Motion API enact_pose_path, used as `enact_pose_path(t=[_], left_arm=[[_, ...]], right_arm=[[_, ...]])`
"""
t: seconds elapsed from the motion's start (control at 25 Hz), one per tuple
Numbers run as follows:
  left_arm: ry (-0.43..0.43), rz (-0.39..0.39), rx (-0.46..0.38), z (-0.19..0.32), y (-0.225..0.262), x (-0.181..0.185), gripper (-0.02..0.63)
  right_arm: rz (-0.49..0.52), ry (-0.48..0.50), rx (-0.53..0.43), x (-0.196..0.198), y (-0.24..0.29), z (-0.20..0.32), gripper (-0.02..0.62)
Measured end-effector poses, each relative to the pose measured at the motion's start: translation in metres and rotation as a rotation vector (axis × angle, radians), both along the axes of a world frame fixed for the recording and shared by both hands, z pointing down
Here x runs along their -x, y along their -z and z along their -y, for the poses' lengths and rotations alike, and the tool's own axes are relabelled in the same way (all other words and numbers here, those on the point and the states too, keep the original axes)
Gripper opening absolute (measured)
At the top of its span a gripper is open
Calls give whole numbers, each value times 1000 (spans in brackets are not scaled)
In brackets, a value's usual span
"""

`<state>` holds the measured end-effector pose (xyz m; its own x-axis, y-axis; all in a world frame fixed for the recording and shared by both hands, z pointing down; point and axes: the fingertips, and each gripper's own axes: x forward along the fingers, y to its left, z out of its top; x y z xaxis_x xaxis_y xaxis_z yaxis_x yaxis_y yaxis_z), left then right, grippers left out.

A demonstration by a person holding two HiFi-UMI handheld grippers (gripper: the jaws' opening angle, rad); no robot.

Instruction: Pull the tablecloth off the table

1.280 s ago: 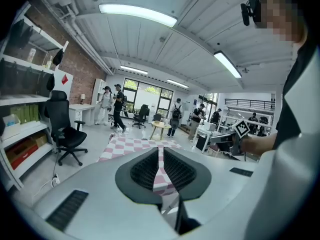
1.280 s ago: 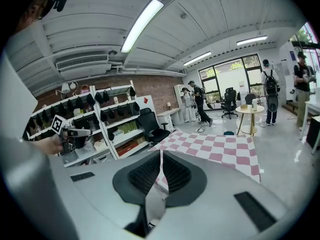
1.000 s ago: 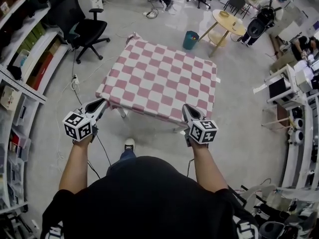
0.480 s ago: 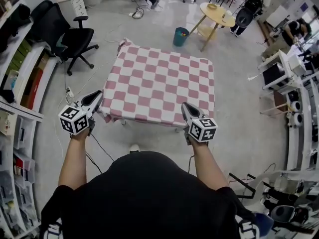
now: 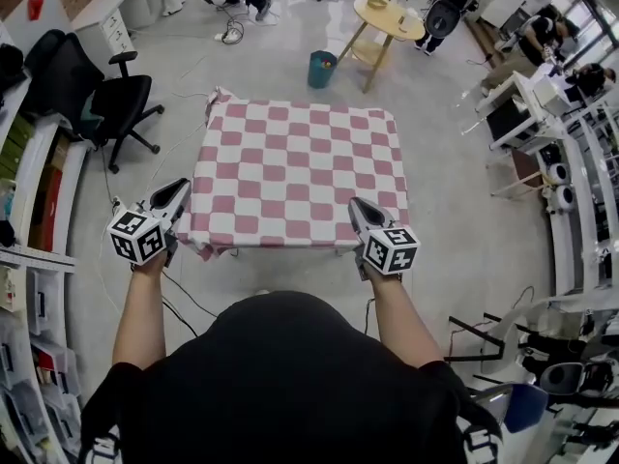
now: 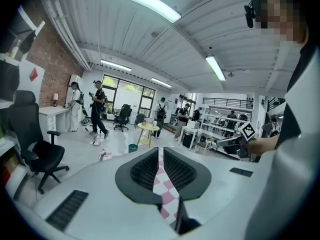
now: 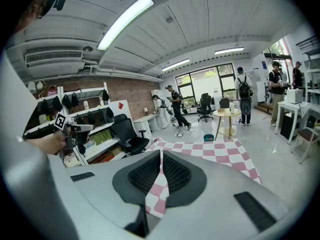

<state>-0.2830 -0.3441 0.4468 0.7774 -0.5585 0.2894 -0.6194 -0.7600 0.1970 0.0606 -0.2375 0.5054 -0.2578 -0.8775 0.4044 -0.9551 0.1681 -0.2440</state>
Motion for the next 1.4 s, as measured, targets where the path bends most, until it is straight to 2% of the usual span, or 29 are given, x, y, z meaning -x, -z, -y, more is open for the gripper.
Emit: enact_pose_path(t=[0.36, 0.76, 1.08, 1.4], left_arm=[[-61, -9, 17, 29, -11, 7, 49], [-114, -5, 32, 44, -17, -23, 49], [-118, 8, 33, 58, -21, -82, 49], [-75, 32, 29, 91, -12, -137, 49]], right_arm=[[-9, -28, 6, 25, 0, 15, 43], [-19, -81, 8, -4, -1, 20, 43], [3, -95, 3, -65, -14, 35, 43], [23, -64, 1, -132, -15, 84, 43]])
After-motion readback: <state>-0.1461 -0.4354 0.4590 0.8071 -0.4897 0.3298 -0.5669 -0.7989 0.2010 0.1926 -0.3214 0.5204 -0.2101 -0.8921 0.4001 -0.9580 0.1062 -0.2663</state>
